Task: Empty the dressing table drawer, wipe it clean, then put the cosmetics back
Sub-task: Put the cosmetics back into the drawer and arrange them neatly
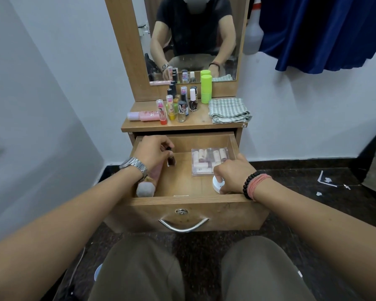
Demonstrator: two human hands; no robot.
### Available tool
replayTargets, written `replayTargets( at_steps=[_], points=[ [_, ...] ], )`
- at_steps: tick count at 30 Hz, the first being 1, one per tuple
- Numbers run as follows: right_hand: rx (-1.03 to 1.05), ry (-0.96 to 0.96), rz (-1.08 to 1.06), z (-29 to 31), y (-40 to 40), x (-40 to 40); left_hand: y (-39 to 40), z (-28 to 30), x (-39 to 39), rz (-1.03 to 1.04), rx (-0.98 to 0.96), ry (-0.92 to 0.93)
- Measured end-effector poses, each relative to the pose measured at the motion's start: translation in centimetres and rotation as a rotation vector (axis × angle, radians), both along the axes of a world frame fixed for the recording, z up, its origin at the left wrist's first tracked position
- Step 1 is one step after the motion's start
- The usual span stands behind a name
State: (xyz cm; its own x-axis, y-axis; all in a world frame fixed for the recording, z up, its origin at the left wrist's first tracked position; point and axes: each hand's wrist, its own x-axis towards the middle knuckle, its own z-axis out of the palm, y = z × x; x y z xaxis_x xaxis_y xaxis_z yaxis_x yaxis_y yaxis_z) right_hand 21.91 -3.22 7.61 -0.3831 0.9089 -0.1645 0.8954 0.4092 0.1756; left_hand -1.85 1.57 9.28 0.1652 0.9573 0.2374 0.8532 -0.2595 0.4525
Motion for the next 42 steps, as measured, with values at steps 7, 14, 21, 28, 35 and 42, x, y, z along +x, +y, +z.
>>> replayTargets(
  at_steps=[7, 14, 21, 28, 35, 42],
  points=[
    [0.020, -0.025, 0.015, 0.0, 0.0, -0.1, 3.3, -2.2, 0.8, 0.124, 0.023, 0.059],
    [0.020, -0.033, 0.010, -0.2, 0.0, 0.0, 4.3, -2.9, 0.8, 0.170, 0.051, 0.055],
    [0.008, -0.035, 0.004, -0.1, 0.0, 0.0, 3.7, -2.2, 0.5, 0.173, 0.049, 0.055],
    [0.014, -0.032, 0.002, -0.3, 0.1, 0.0, 0.8, -0.2, -0.8, 0.098, 0.183, 0.160],
    [0.023, -0.036, 0.000, -0.3, -0.1, 0.0, 2.0, 5.2, -0.7, 0.084, 0.445, 0.024],
    [0.013, -0.013, -0.016, -0.4, -0.1, 0.1, 5.5, 6.7, -0.1, 0.097, 0.306, 0.113]
  ],
)
